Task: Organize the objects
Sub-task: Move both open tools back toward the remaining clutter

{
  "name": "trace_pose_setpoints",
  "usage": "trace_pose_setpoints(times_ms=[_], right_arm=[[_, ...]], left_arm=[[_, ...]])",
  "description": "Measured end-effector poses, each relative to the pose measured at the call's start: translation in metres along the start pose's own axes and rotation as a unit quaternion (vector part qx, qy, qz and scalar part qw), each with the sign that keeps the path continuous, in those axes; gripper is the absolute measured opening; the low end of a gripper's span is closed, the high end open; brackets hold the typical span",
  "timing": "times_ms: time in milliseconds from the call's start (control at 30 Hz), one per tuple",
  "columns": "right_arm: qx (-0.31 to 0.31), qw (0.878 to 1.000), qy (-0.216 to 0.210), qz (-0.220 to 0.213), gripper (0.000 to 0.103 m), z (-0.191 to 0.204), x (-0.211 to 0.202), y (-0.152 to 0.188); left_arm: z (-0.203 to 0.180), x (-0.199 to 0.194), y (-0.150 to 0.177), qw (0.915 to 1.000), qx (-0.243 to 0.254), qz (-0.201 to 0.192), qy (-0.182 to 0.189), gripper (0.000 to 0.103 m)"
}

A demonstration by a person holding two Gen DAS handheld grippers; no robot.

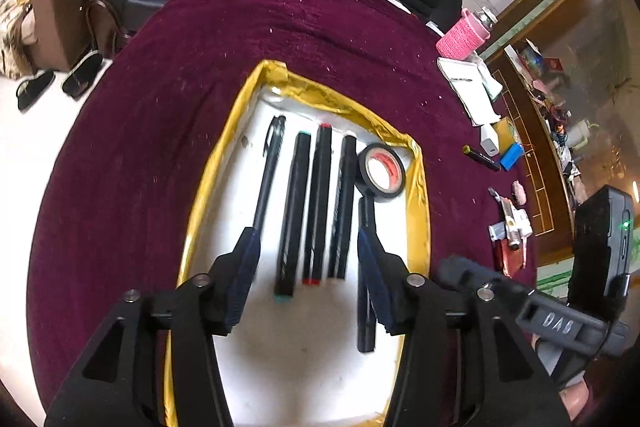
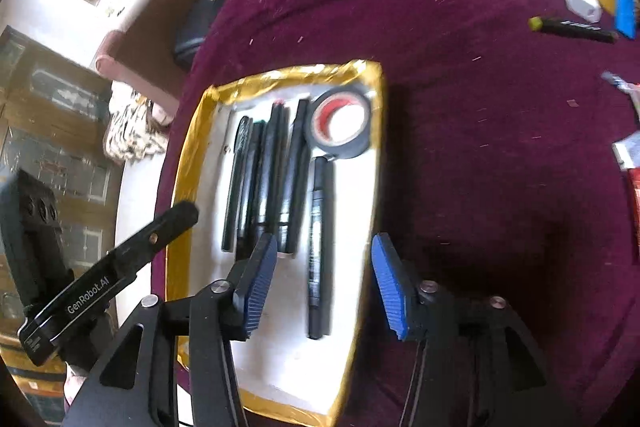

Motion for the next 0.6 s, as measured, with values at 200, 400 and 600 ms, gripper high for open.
trace_pose_setpoints(times_ms=[200,400,600], right_arm=[[0.035,0.999,0.008,-0.03,0.049,-0.042,-0.027,-0.002],[0.084,0.995,0.025,-0.046,0.05,-0.126,-0.05,0.005],[0.158,0.982,0.069,-0.081,0.049,-0.248,-0.09,0.008]], left_arm=[[-0.012,-0.002,0.023,0.9996,-0.019,0.021,0.006,0.05],[-0.056,-0.004,0.038,0.9996,0.0,0.022,0.019,0.05],[-0.121,0.023,0.064,0.9976,0.028,0.047,0.043,0.05]])
Point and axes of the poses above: each gripper's, at about its wrist camera, not at the fingertips, and x roughly the way its jaws point, z to its left, y to its underside, the point moved 10 cm from there along x, roughly the way its jaws point, and after that the axes turned 8 degrees about y, right-handed, at the moved point
